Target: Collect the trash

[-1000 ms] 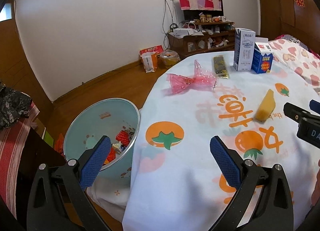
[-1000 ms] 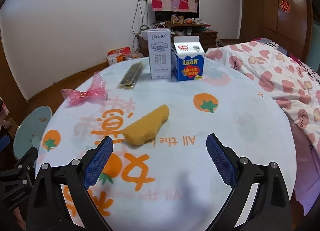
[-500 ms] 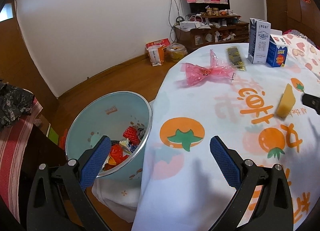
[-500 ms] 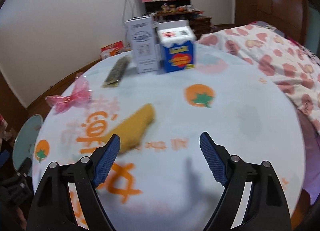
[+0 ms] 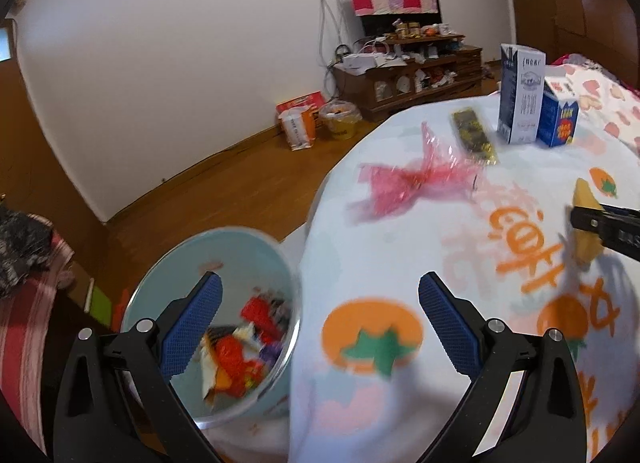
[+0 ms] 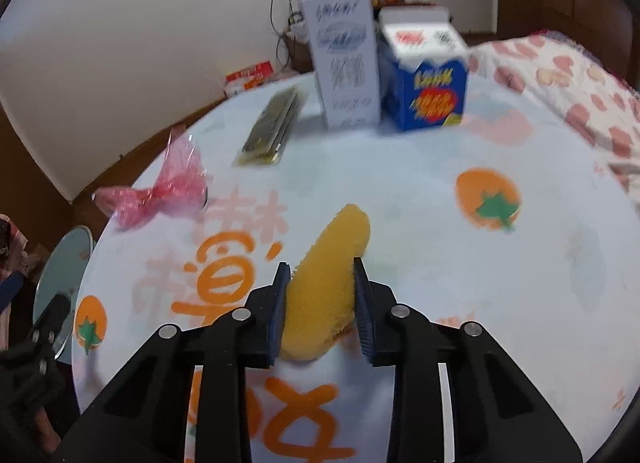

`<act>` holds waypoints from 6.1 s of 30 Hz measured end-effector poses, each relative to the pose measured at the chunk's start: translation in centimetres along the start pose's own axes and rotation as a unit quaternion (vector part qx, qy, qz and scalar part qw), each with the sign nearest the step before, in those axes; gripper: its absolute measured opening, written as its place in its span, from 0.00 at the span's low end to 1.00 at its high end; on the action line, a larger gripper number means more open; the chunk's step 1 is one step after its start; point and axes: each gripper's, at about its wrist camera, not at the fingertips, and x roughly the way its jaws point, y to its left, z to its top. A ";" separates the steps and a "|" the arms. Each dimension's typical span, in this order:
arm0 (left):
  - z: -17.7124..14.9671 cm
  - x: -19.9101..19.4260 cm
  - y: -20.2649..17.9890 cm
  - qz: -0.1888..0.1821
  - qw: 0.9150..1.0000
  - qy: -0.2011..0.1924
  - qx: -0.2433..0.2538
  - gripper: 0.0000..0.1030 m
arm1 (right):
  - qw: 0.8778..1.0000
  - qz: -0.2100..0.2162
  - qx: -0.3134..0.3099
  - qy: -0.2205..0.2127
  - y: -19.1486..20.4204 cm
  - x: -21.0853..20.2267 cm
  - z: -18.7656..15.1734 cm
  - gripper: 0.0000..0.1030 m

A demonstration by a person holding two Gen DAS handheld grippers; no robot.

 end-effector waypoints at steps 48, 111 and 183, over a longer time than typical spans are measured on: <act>-2.9 -5.0 -1.5 -0.079 0.996 0.036 -0.022 0.15 | 0.998 0.007 -0.034 -0.043 1.7 -8.4 -4.7 0.32; -4.4 -2.0 14.0 0.053 0.987 0.045 -0.146 0.15 | 0.971 0.131 -0.198 -0.042 22.7 -5.6 -3.2 0.32; -6.3 -3.2 15.1 0.151 0.972 0.065 -0.166 0.94 | 0.983 0.126 -0.119 -0.069 19.6 -4.6 -3.6 0.94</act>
